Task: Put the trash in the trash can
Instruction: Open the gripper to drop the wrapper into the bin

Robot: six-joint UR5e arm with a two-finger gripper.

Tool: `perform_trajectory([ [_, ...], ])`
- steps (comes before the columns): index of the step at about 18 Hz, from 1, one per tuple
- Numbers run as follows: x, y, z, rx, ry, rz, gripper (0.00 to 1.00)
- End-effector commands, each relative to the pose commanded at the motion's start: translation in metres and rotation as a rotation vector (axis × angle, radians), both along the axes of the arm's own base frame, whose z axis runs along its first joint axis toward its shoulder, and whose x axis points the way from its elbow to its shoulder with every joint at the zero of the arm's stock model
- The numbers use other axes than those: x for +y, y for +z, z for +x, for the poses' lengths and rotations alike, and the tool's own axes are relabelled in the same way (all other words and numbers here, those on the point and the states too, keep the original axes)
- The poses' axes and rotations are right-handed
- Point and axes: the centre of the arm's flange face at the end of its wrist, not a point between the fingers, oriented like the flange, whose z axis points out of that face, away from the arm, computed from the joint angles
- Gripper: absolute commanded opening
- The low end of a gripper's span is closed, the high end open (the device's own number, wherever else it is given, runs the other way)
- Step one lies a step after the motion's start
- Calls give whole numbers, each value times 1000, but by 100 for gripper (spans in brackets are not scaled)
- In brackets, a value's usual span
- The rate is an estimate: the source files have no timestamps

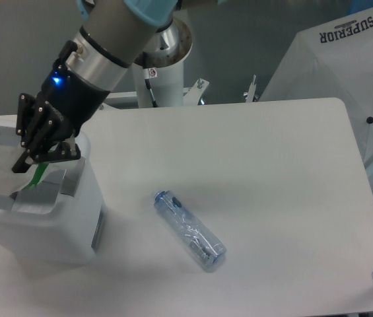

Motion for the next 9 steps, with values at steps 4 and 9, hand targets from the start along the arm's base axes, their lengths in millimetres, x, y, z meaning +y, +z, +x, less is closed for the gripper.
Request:
perform_trajectory([
  [4, -4, -6, 4, 5, -13, -2, 69],
  [9, -7, 0, 5, 14, -13, 7, 100],
])
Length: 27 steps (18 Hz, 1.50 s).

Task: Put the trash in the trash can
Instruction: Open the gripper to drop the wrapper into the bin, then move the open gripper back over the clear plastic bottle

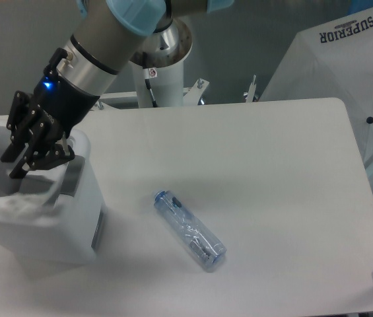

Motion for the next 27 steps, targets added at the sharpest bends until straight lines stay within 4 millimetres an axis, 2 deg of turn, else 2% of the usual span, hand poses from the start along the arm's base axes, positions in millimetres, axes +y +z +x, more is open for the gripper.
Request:
perform_trajectory([
  [2, -2, 0, -10, -3, 18, -4, 100],
  [7, -31, -4, -84, -28, 164, -21, 100],
  [13, -44, -34, -171, -162, 359, -93, 100],
  [17, -50, -66, -222, -275, 480, -155, 100],
  [20, -52, -100, -240, -330, 545, -233, 100],
  [24, -47, -148, -254, -304, 621, -373, 100],
  [27, -39, -166, -258, -342, 688, -437, 100],
])
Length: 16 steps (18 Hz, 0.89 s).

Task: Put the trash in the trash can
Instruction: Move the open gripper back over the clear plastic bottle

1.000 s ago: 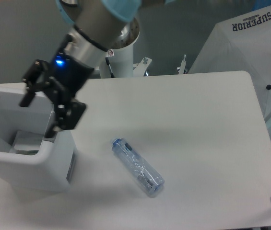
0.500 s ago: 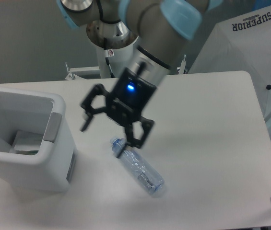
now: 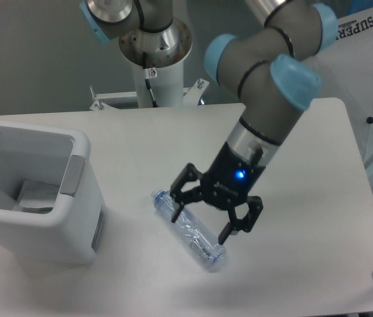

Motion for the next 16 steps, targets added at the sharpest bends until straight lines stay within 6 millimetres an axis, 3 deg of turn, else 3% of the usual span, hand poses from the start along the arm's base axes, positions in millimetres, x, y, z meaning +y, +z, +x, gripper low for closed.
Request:
perform_trajectory([
  [11, 1, -20, -4, -47, 14, -82, 100],
  [14, 2, -47, -12, -97, 15, -243, 100],
  [16, 14, -59, -5, -96, 2, -306, 100],
])
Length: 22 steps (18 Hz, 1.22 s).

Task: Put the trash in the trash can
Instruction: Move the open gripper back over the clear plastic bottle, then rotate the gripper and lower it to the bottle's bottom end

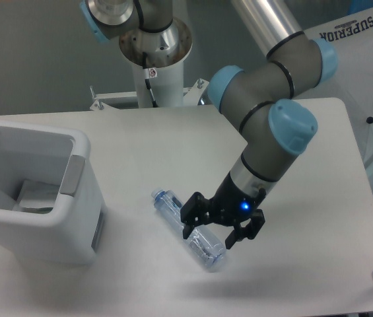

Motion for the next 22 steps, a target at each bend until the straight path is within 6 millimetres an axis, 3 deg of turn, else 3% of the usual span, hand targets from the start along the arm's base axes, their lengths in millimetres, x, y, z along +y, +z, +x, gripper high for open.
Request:
perform_trajectory([
  [5, 3, -19, -5, -16, 83, -80, 100],
  [17, 7, -91, -8, 23, 284, -376, 100],
  [22, 14, -99, -7, 22, 299, -387, 100],
])
